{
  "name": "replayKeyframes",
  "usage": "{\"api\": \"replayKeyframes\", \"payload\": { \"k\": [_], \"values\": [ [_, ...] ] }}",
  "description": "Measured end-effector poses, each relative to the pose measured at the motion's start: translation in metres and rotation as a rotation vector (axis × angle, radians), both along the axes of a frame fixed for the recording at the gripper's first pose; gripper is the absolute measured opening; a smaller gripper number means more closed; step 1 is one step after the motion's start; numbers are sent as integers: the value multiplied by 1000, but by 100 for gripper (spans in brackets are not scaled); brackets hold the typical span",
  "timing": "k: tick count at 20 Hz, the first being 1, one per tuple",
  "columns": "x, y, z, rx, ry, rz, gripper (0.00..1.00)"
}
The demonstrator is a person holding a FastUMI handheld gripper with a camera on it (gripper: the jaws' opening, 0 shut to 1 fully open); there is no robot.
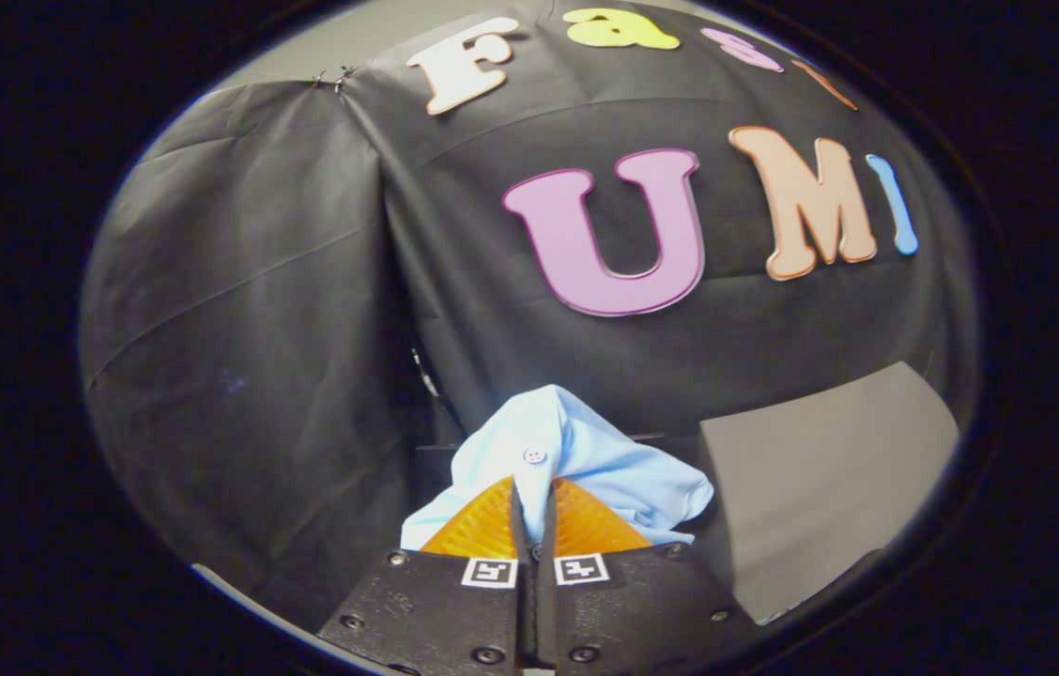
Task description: Put the clothes into the washing machine and then close the washing machine lid.
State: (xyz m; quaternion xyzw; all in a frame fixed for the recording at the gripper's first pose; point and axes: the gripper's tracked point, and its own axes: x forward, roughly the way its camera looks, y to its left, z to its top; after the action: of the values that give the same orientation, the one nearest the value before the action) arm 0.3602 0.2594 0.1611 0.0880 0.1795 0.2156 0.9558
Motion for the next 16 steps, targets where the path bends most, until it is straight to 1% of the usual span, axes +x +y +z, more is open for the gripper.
{"api": "replayKeyframes", "payload": {
  "k": [2, 4, 8, 10, 13, 16],
  "values": [
    [7, 25, -18, -2, 5, 22, 0],
    [14, 44, -40, -31, 1, 42, 0],
    [32, 76, -108, -86, 30, 53, 1],
    [40, 84, -152, -117, 76, 47, 1],
    [52, 87, -203, -122, 140, 27, 1],
    [60, 88, -242, -97, 185, 5, 1]
  ]
}}
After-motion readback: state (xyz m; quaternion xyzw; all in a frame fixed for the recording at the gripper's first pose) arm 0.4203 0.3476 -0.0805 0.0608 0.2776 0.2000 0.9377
